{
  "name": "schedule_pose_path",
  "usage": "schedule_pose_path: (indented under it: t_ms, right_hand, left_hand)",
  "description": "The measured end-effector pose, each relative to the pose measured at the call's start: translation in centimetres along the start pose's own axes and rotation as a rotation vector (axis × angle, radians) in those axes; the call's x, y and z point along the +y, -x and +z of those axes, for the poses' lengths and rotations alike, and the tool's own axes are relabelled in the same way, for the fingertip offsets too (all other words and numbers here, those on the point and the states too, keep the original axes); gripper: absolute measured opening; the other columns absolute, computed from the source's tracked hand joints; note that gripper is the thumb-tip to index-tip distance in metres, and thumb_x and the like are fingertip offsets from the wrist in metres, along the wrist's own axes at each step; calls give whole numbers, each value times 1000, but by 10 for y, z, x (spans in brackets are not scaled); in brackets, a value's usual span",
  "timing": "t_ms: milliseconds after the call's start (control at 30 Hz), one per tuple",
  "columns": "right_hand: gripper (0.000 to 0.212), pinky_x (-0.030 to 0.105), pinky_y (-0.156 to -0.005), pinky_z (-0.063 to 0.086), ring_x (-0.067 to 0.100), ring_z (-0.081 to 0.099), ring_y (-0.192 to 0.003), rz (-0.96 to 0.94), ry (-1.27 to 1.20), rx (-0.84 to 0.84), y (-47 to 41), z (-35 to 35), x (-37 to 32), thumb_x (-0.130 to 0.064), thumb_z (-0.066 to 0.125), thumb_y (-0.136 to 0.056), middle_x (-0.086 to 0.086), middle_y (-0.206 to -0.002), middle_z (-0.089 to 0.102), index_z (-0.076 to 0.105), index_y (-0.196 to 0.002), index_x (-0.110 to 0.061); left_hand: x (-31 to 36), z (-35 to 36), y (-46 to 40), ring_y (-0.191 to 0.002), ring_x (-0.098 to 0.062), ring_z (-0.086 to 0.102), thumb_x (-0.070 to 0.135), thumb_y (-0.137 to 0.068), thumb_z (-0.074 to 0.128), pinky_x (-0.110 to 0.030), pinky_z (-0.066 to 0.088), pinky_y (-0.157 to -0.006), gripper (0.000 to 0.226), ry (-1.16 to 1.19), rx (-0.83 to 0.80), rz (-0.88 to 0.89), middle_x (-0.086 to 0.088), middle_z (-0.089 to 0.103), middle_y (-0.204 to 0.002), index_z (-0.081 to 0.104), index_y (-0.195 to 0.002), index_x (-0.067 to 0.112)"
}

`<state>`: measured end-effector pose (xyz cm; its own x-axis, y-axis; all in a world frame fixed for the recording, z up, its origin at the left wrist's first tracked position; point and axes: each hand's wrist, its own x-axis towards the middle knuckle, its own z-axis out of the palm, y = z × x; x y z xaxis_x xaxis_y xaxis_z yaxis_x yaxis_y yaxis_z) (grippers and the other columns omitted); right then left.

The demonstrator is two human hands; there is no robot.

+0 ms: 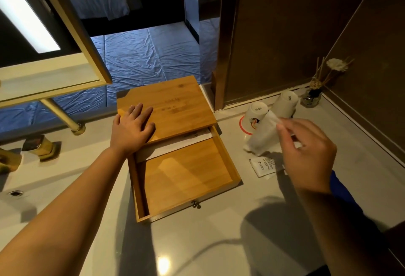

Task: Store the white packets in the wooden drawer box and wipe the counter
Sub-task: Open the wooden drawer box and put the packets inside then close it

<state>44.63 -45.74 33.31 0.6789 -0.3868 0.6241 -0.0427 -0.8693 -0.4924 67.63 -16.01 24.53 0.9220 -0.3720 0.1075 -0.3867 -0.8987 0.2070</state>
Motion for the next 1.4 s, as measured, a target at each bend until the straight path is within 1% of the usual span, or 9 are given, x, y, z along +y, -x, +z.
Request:
schedule_pose_path:
  t_ms: [100, 267, 533, 633, 767, 1067, 1200, 1300, 1400]
  right_hand:
    - [25, 9, -71, 53, 16, 63, -86, 190, -254, 85, -16, -10, -18, -22, 55, -87, 6, -96, 65, 65, -104, -8]
    - [19, 21, -68, 60, 9, 68, -91, 497, -643, 97, -31, -12, -34, -21, 61, -85, -23, -93, 62, 62, -88, -39]
    - [16, 18, -60, 59, 24, 62, -102, 939, -1044, -21, -24, 16, -30, -8, 57, -87, 2, -121, 56, 61, -94, -21]
    - [21, 16, -59, 58, 16, 65, -93, 796, -943, -67, -34, 25, -33, -8, 60, -85, -4, -108, 61, 58, -89, -28]
    - [25, 2, -52, 46, -13, 61, -74, 396, -707, -455, -58, 45, -52, -12, 65, -82, -19, -83, 59, 56, -77, -34]
    - [8, 14, -56, 38, 9, 51, -68, -320, -348, -1206, -76, 119, -125, -18, 68, -78, 9, -83, 66, 70, -86, -17]
    - [38, 28, -75, 45, 16, 57, -93, -295, -296, -1249, -47, 156, -131, -22, 70, -78, 6, -110, 65, 62, -115, -21]
    - [76, 34, -95, 46, 18, 47, -122, -234, -242, -1198, -17, 164, -119, -27, 71, -77, 2, -137, 49, 29, -139, -33]
    - [71, 32, -93, 43, 17, 42, -124, -284, -92, -955, 17, 155, -96, -31, 68, -79, -2, -135, 45, 27, -137, -36]
  left_hand:
    - [0, 0, 0, -146, -23, 14, 57, -86, 22, -51, 10, -115, 62, 4, -3, -7, -2, 22, -157, 26, -144, 35]
    - [-3, 2, 0, -146, -22, 14, 58, -86, 22, -50, 9, -115, 62, 13, 1, -4, -2, 22, -157, 26, -144, 36]
    - [-3, 4, -2, -145, -21, 16, 57, -86, 25, -50, 10, -114, 61, 8, 11, -12, -1, 24, -157, 28, -143, 37]
    - [-2, 3, -1, -145, -21, 15, 57, -86, 25, -51, 9, -114, 61, 25, 14, -9, -2, 23, -157, 29, -143, 36]
    - [-3, 2, -2, -145, -22, 15, 57, -86, 23, -51, 9, -114, 62, 34, 15, -1, -3, 23, -157, 28, -144, 35]
    - [-2, 4, -2, -145, -23, 15, 56, -86, 29, -52, 10, -113, 61, 15, 30, 4, -3, 23, -157, 29, -143, 34]
    - [-5, 5, -2, -146, -23, 13, 56, -89, 36, -51, 10, -114, 60, -34, 19, 38, -3, 21, -157, 26, -144, 34]
    - [-4, 6, -3, -145, -23, 16, 53, -90, 32, -50, 10, -114, 56, 8, 54, 19, -4, 25, -156, 31, -142, 34]
    - [-5, 8, -4, -145, -23, 17, 54, -87, 30, -51, 11, -113, 58, 27, 57, 7, -4, 27, -155, 32, -142, 35]
